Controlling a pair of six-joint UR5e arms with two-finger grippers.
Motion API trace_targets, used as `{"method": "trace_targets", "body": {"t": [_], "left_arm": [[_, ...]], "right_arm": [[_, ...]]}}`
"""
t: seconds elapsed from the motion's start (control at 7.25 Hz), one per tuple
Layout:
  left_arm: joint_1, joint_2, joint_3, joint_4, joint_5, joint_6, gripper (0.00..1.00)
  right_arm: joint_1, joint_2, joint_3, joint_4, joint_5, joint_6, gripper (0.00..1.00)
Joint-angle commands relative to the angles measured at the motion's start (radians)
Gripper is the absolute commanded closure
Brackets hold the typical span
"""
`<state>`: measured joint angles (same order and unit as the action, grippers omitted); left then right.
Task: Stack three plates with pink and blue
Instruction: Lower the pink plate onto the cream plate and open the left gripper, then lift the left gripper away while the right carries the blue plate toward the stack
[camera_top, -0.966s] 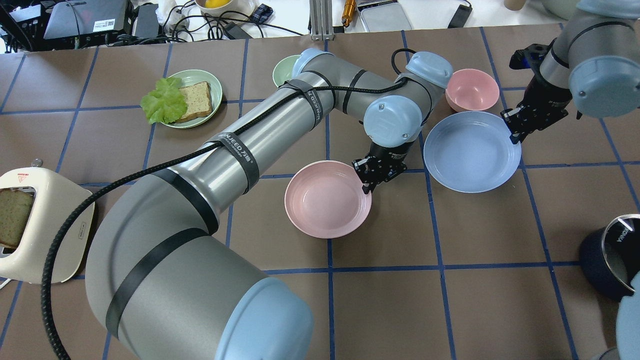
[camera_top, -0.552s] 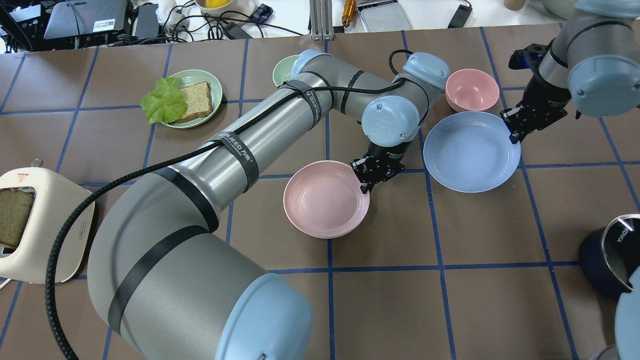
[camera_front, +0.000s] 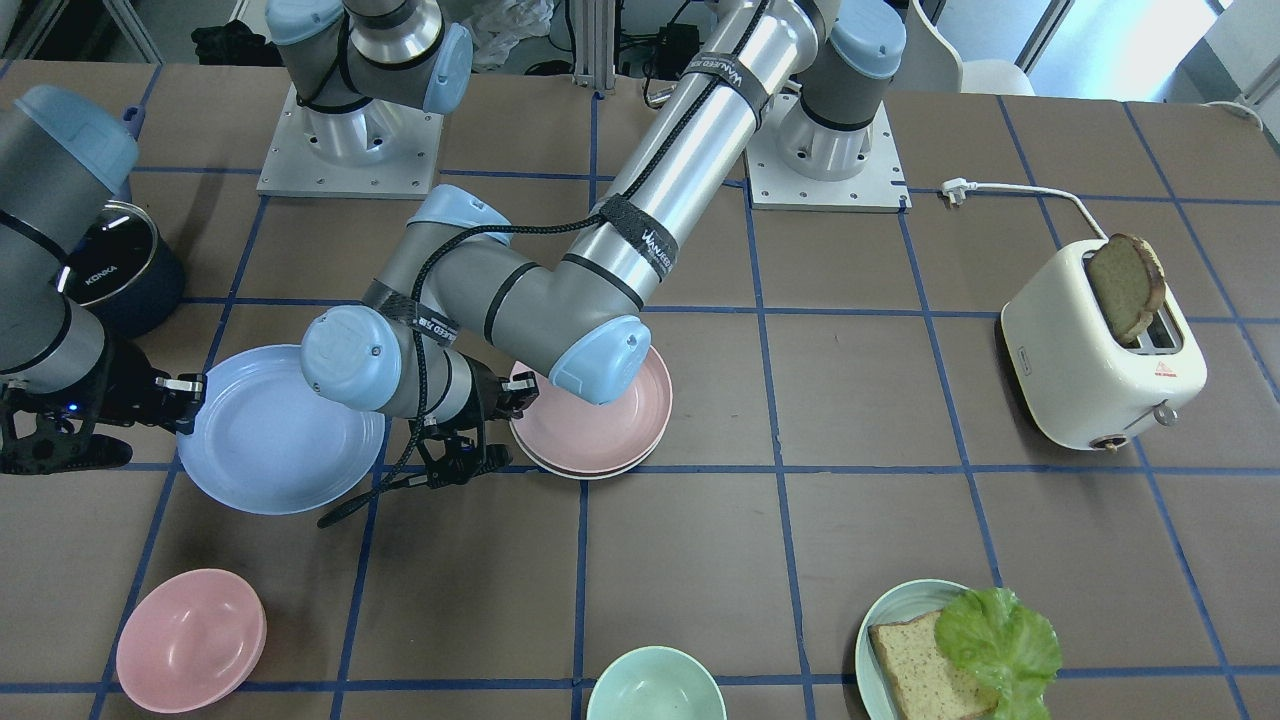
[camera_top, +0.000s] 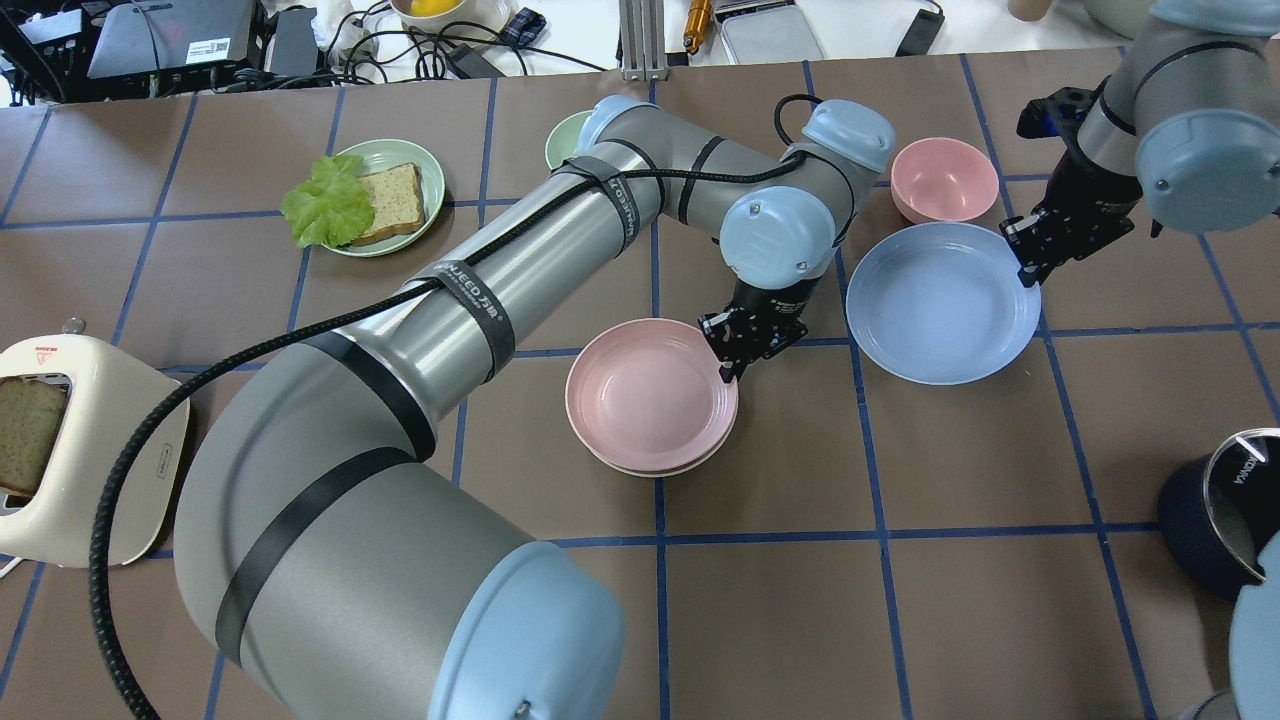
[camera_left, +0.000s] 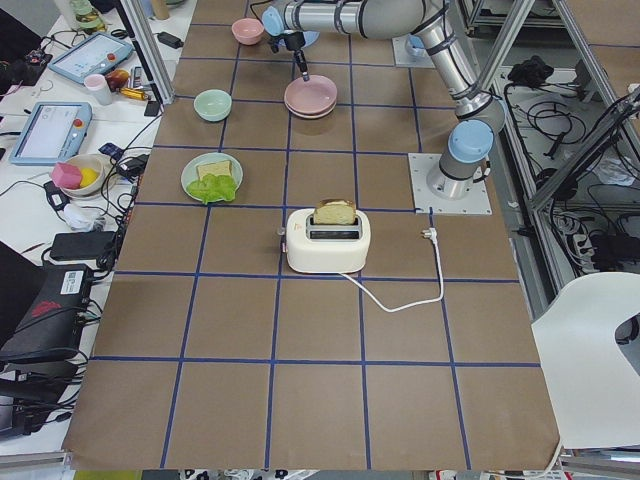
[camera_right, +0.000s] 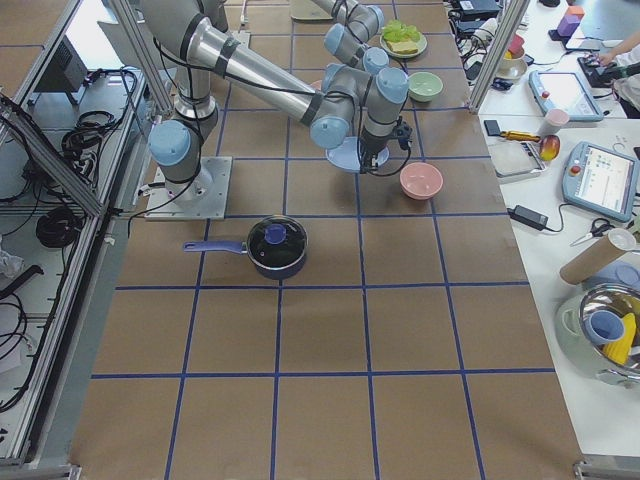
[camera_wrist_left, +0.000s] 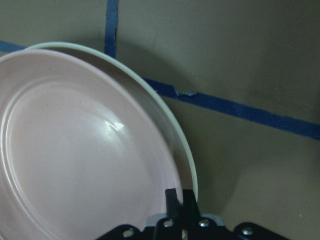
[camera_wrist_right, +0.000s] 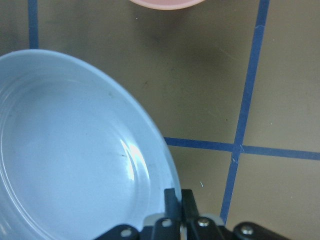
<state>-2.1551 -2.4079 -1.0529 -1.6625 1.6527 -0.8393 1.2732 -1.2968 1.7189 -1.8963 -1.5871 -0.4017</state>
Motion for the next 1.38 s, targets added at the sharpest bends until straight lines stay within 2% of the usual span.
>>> {"method": "trace_targets", "body": {"t": [0.0, 0.14, 0.28, 0.41, 0.55, 0.69, 0.97, 1.1, 1.24], "left_arm": [[0.001, -0.011, 0.001, 0.035, 0.001, 0.003, 1.0], [0.001, -0.011, 0.001, 0.035, 0.001, 0.006, 1.0], [0.001, -0.01, 0.001, 0.035, 0.004, 0.014, 0.49], [0.001, 0.004, 0.002, 0.035, 0.002, 0.019, 0.2], [-0.002, 0.027, 0.002, 0.02, 0.002, 0.019, 0.07], [0.0, 0.053, 0.004, 0.009, 0.004, 0.023, 0.01], [0.006, 0.12, 0.005, -0.032, 0.019, 0.107, 0.01], [0.02, 0.157, 0.005, -0.036, 0.071, 0.147, 0.0], [0.037, 0.194, 0.002, -0.039, 0.079, 0.181, 0.0]], "right_arm": [[0.0, -0.002, -0.001, 0.002, -0.002, 0.006, 1.0], [0.002, -0.001, -0.001, 0.0, -0.002, 0.006, 1.0], [0.0, -0.001, -0.001, 0.002, -0.002, 0.006, 1.0], [0.0, -0.001, 0.001, 0.002, -0.002, 0.006, 1.0], [0.002, -0.001, 0.001, 0.002, -0.002, 0.007, 1.0], [0.002, -0.001, 0.001, 0.003, 0.001, 0.009, 1.0], [0.038, -0.004, 0.001, -0.001, -0.002, 0.074, 1.0], [0.07, -0.007, 0.001, -0.003, -0.004, 0.101, 1.0], [0.09, -0.007, 0.01, 0.003, -0.004, 0.139, 1.0]]}}
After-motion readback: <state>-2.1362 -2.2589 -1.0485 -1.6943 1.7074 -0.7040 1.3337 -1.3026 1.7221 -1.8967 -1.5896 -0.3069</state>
